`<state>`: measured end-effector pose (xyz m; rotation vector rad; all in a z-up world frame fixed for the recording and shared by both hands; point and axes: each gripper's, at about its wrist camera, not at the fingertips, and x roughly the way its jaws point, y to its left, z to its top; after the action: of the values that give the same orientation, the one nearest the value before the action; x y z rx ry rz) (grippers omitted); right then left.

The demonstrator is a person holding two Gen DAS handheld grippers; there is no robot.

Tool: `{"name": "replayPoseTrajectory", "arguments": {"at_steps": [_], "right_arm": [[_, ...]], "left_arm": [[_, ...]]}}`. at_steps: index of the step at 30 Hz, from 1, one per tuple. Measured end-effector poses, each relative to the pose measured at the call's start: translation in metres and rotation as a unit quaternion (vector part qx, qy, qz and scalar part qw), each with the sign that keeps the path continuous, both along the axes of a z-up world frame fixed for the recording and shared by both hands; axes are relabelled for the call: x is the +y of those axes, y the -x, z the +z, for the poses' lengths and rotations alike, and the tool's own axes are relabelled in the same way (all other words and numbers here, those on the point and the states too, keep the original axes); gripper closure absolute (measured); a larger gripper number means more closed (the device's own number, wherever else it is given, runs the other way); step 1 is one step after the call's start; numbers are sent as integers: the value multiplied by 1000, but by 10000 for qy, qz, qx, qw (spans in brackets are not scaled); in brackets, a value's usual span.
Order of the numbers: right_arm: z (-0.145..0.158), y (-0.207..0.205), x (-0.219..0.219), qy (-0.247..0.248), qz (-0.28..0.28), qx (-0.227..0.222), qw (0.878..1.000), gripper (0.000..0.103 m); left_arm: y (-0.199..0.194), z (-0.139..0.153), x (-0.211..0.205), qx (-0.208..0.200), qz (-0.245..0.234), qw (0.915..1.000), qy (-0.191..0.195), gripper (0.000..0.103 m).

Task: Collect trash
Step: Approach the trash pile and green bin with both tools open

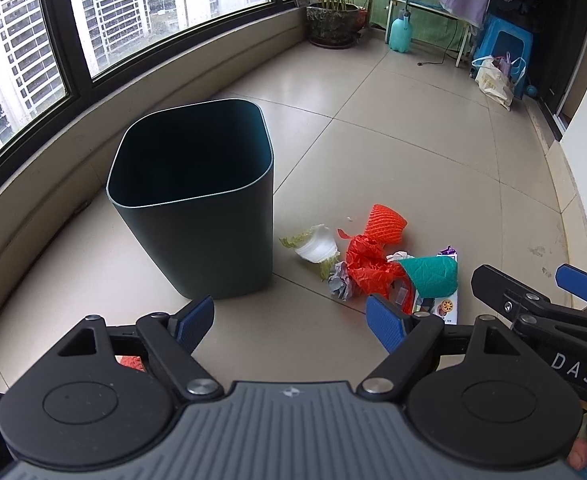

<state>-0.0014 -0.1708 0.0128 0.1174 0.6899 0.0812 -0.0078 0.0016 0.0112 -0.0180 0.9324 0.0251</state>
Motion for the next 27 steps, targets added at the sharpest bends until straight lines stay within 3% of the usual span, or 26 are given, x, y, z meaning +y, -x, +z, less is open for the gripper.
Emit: {"name": "replayPoseTrajectory", "arguments": {"at_steps": [27], "right_arm": [[8, 1, 2, -26, 29, -116, 9999, 2]], "left_arm": [[-2, 7, 2, -103, 113, 9999, -15, 20]]}}
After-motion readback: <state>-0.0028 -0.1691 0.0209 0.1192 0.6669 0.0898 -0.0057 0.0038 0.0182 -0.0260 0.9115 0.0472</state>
